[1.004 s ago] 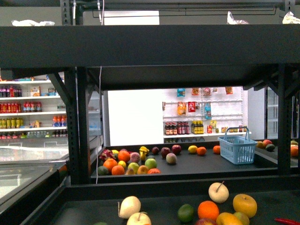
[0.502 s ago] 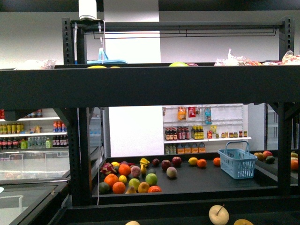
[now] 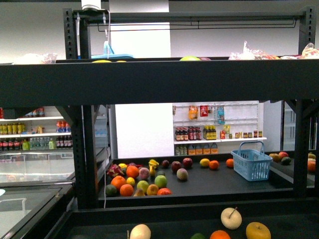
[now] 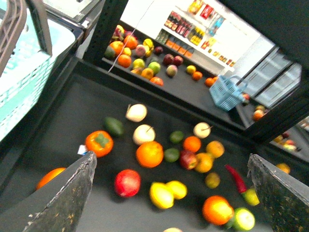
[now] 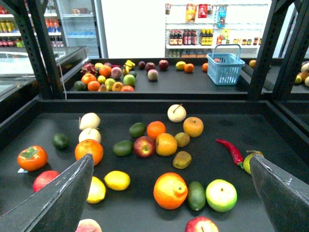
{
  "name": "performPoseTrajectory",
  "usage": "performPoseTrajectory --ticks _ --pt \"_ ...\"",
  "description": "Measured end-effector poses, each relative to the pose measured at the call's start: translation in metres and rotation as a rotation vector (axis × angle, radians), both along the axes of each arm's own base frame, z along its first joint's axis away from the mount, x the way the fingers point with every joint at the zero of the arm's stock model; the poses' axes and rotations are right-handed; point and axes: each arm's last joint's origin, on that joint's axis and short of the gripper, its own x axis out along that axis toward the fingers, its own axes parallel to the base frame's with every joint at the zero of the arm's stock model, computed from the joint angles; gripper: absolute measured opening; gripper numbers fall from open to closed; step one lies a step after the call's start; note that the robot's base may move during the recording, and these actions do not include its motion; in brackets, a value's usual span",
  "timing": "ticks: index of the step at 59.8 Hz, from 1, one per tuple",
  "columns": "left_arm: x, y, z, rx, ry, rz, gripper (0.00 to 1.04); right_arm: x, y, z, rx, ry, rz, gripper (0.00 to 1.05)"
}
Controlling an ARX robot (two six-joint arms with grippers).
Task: Pick lemon from shelf
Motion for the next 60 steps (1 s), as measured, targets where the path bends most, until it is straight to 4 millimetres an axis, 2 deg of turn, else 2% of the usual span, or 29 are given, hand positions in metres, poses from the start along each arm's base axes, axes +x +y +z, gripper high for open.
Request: performPoseTrajectory --ticks 6,10,16,19,29,43,54,60 --pt "0.018 0.029 0.022 -0.165 0.027 0.039 0.97 0.0 0.0 0.0 0.0 0.0 0.0 0.97" --pt "0.028 0.052 0.028 -0.268 0.049 0.08 0.97 0.0 0.0 0.0 0.0 0.0 0.0 0.97" --pt "0.045 0.098 0.03 -0.457 0.084 0.169 0.97 0.0 0.0 0.0 0.0 0.0 0.0 0.97" --pt "0.052 0.115 0.027 -0.528 0.101 0.205 0.97 0.0 0.0 0.0 0.0 0.0 0.0 0.97" --pt "0.07 0.149 0.022 -0.662 0.082 0.249 0.97 0.0 0.0 0.0 0.0 0.0 0.0 0.97" --pt "0.098 0.177 0.011 -0.782 0.075 0.289 0.97 0.0 0.0 0.0 0.0 0.0 0.0 0.97" --pt "0.126 0.188 0.0 -0.821 0.067 0.314 0.97 0.0 0.0 0.0 0.0 0.0 0.0 0.97" --pt "0.14 0.188 -0.004 -0.827 0.056 0.301 0.97 0.0 0.0 0.0 0.0 0.0 0.0 0.97"
